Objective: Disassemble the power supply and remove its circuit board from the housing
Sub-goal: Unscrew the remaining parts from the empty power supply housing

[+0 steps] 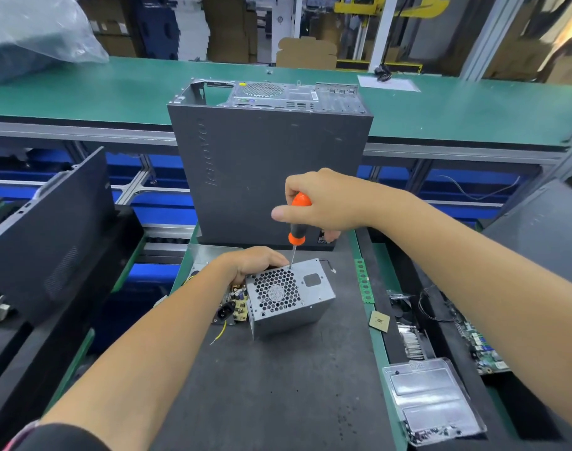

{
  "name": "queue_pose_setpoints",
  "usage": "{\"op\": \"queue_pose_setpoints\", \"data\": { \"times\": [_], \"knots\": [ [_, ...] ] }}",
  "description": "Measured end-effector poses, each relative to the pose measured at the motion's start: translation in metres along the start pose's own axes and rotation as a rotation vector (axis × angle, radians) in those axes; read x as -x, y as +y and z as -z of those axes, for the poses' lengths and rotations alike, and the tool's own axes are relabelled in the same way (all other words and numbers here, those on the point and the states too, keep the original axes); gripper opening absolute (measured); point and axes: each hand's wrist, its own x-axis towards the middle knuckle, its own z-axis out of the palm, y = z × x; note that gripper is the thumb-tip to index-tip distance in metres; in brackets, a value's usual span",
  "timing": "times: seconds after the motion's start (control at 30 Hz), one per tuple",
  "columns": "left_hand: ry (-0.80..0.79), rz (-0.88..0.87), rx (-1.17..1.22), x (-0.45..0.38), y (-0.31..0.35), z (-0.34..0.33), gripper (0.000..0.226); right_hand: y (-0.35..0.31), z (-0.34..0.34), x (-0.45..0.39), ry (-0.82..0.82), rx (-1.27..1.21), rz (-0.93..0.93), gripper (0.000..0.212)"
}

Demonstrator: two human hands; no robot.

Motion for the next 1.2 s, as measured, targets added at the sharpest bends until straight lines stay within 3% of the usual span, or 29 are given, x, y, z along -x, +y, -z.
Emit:
{"op": "queue_pose_setpoints", "data": {
  "times": [0.1, 0.2, 0.3, 0.57, 0.67, 0.8, 0.87, 1.1, 1.2],
  "knots": [
    [-0.023, 0.05, 0.017, -0.005, 0.001, 0.0, 0.031, 0.003, -0.002, 0.0, 0.031, 0.018, 0.036, 0.013],
    [-0.108, 0.092, 0.01, -0.005, 0.004, 0.002, 0.028, 0.008, 0.002, 0.003, 0.016, 0.013, 0.03, 0.026],
    [-0.183, 0.079, 0.003, -0.003, 0.007, 0.003, 0.027, 0.012, 0.006, 0.004, 0.035, -0.013, 0.011, 0.023],
    [-0.163, 0.023, 0.037, -0.002, -0.002, 0.003, 0.023, 0.019, 0.002, 0.01, 0.134, -0.092, -0.001, 0.016],
    [-0.146, 0.014, 0.028, 0.0, -0.001, 0.0, 0.038, 0.024, 0.004, 0.013, 0.177, -0.147, -0.027, 0.014],
    [-0.222, -0.052, 0.028, 0.005, 0.001, -0.002, 0.02, 0.035, 0.011, 0.017, 0.248, -0.197, -0.084, 0.013],
    [-0.216, -0.08, 0.005, 0.005, 0.002, -0.003, 0.012, 0.039, 0.014, 0.018, 0.271, -0.215, -0.105, 0.013],
    [-0.126, -0.138, -0.054, 0.007, 0.003, -0.01, 0.025, 0.053, 0.011, 0.017, 0.404, -0.296, -0.14, 0.021],
    [-0.094, -0.165, -0.066, 0.007, -0.003, -0.009, 0.017, 0.068, -0.005, 0.019, 0.45, -0.207, -0.166, 0.025]
  ]
}}
